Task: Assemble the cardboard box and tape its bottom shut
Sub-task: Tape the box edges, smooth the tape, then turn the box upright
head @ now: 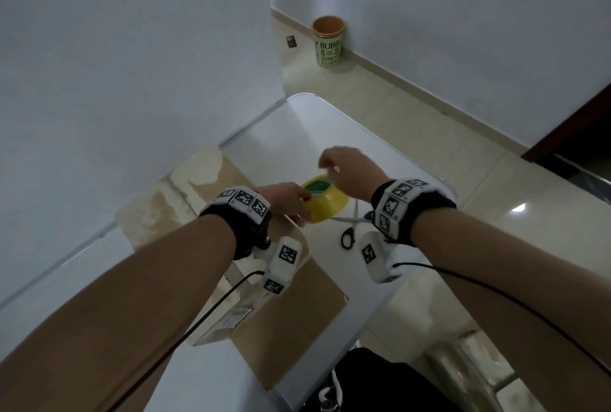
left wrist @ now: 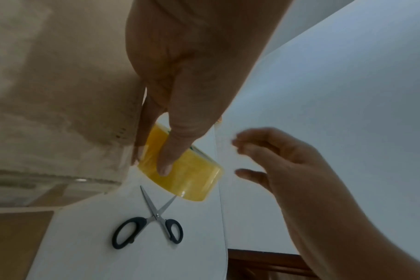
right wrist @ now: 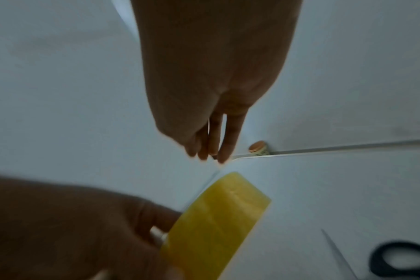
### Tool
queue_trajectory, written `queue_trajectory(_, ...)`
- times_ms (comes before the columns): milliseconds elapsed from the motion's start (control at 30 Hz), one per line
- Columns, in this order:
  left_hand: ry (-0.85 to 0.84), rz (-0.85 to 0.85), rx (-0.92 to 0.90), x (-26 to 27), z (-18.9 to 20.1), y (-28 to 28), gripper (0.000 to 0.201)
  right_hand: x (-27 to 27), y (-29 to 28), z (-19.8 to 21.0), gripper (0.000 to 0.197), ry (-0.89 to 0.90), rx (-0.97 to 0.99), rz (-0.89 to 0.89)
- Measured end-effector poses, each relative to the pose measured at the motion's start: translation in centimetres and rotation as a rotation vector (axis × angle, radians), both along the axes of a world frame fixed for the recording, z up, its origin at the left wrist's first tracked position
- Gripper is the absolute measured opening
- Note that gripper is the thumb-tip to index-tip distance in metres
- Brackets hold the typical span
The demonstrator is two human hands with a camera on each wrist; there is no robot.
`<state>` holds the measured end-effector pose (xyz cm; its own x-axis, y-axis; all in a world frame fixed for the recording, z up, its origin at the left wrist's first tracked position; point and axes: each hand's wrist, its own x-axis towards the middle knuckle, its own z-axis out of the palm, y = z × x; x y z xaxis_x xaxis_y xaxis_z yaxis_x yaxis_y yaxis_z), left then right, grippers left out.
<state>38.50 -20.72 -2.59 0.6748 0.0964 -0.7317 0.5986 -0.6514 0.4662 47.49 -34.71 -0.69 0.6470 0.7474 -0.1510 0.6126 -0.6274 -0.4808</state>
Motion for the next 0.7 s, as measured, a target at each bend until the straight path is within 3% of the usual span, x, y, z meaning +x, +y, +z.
queue_trajectory(67, 0.001, 0.010, -0.055, 0.1, 0.2, -0.2, 0.040, 1.5, -1.7, -1.3, 0.025, 0.034, 0.158, -0.306)
queue_trajectory(167, 0.009, 0.037, -0.135, 0.3, 0.4, -0.1, 0.035, 2.2, -4.6, -5.0, 0.023, 0.159, -0.042, -0.480)
queue_trajectory(267, 0.015, 0.066, -0.183, 0.3, 0.5, 0.1, 0.035, 1.1, -6.5, -9.5, 0.025, 0.262, -0.324, -0.405)
queue_trajectory(333, 0.008, 0.085, -0.209, 0.3, 0.6, 0.2, 0.034, 0.1, -6.9, -11.6, 0.031, 0.225, -0.412, -0.318)
queue_trajectory(533, 0.015, 0.180, -0.249, 0.7, 0.4, 0.4, 0.041, -1.2, -6.8, -14.8, 0.061, 0.155, -0.453, -0.254)
queue_trajectory(700, 0.021, 0.222, -0.246, 1.1, 0.2, 0.6, 0.053, -1.6, -6.6, -15.8, 0.055, 0.032, -0.486, -0.204)
